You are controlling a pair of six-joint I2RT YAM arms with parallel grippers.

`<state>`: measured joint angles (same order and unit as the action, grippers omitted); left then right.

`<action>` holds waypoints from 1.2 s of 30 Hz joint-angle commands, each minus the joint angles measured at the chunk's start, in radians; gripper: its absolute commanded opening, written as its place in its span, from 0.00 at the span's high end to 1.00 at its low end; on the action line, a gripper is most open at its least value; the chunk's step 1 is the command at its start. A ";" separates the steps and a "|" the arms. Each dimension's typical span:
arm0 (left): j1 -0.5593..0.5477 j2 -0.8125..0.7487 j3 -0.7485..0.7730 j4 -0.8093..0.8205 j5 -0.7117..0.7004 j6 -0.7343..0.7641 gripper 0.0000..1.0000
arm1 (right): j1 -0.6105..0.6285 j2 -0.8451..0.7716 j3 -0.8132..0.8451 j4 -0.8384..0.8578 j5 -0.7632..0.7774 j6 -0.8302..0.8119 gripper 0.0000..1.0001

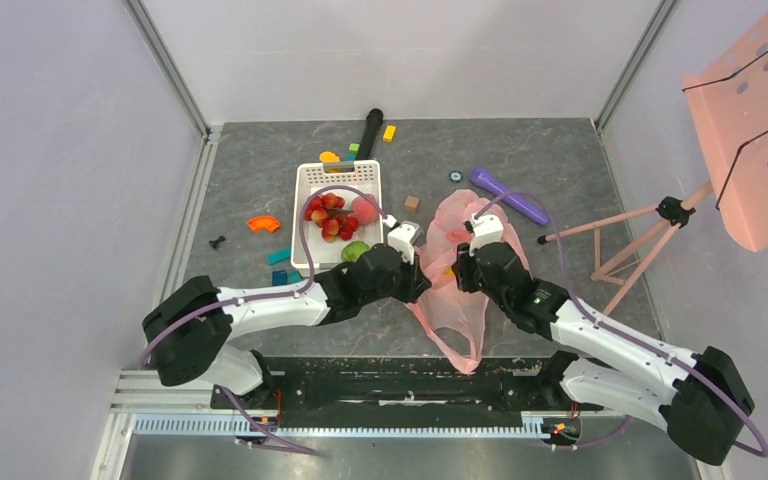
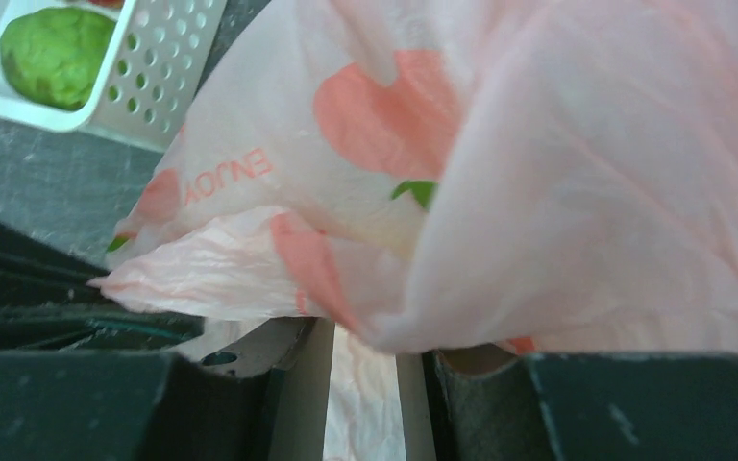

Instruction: Take the fake fruits out of the plastic bag

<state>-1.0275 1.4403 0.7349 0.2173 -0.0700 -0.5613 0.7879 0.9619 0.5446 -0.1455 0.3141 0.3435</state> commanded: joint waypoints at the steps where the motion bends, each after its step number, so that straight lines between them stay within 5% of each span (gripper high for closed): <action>1: 0.006 0.024 0.050 -0.018 -0.013 -0.069 0.98 | -0.062 0.042 0.028 0.126 -0.016 -0.070 0.70; 16: 0.024 0.067 0.046 -0.019 -0.005 -0.086 0.98 | -0.145 0.211 -0.008 0.228 -0.113 -0.085 0.66; 18: 0.026 0.069 0.041 -0.013 0.000 -0.089 0.98 | -0.143 0.205 -0.020 0.215 -0.116 -0.078 0.59; 25: 0.029 0.086 0.038 -0.002 0.021 -0.093 0.98 | -0.143 0.225 -0.031 0.163 -0.100 -0.042 0.12; 29: 0.031 0.083 0.035 -0.002 0.026 -0.091 0.98 | -0.143 0.262 -0.022 0.164 -0.073 -0.027 0.02; 36: 0.038 0.071 0.019 -0.002 0.026 -0.089 0.98 | -0.143 0.363 0.023 0.161 -0.024 -0.004 0.02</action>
<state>-0.9970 1.5200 0.7547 0.1890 -0.0502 -0.6243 0.6476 1.2716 0.5262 0.0437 0.2474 0.3119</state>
